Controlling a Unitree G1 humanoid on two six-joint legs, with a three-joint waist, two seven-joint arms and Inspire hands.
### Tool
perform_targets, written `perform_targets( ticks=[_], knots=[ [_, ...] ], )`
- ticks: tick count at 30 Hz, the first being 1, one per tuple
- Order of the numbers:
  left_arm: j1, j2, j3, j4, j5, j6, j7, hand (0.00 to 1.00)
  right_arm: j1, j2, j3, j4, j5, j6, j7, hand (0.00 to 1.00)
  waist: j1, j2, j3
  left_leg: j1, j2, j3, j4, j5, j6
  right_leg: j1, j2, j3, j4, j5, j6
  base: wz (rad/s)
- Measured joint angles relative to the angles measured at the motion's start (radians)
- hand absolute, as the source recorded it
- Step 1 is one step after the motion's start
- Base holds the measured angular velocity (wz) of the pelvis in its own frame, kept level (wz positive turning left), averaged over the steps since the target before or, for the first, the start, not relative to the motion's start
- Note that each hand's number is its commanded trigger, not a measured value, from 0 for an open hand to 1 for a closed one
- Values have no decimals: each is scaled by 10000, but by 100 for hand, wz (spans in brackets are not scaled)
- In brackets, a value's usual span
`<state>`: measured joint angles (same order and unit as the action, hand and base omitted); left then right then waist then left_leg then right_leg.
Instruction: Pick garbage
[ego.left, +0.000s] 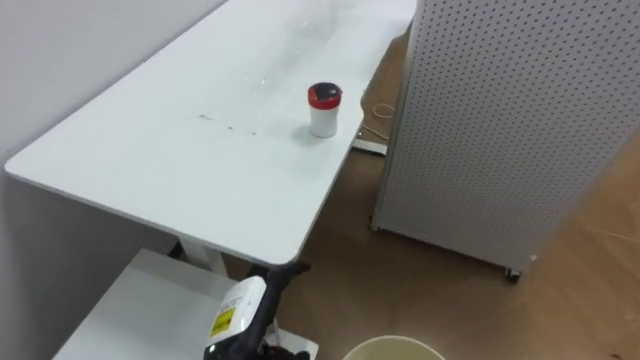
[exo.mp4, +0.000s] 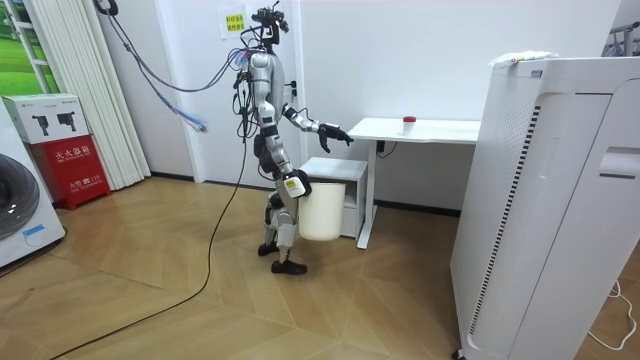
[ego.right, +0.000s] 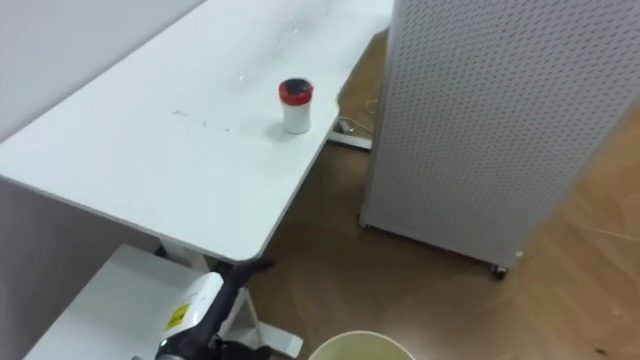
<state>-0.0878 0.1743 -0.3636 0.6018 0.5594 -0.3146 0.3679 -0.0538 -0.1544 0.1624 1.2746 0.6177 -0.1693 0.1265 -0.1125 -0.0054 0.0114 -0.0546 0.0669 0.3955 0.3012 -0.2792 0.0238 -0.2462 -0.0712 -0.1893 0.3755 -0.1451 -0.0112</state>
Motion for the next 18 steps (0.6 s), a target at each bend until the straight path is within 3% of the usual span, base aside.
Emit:
perform_targets(
  ticks=[4, 8, 18],
  knots=[
    [258, 52, 7, -229, 2, -36, 161, 0, 100, -19, -1, -3, 4, -42, -66, 100, 87, 1, -2, 312, 57, 92, -202, 5, -36, 258, 80, -73, -156, 5, 7, -5],
    [1029, 482, 137, -1782, -161, -42, 169, 0, 170, -57, -12, -97, 6, -91, -68, 100, 242, 12, -8, 349, 101, 83, -289, 6, -100, 305, 178, -110, -332, 21, -18, -7],
    [1253, 476, 900, -2927, -576, -71, 882, 0, 173, -85, -111, -106, -482, -115, -15, 100, 301, 39, 4, 859, 185, -80, -352, 8, -107, 895, 318, -159, -701, 44, -8, 0]
  ],
)
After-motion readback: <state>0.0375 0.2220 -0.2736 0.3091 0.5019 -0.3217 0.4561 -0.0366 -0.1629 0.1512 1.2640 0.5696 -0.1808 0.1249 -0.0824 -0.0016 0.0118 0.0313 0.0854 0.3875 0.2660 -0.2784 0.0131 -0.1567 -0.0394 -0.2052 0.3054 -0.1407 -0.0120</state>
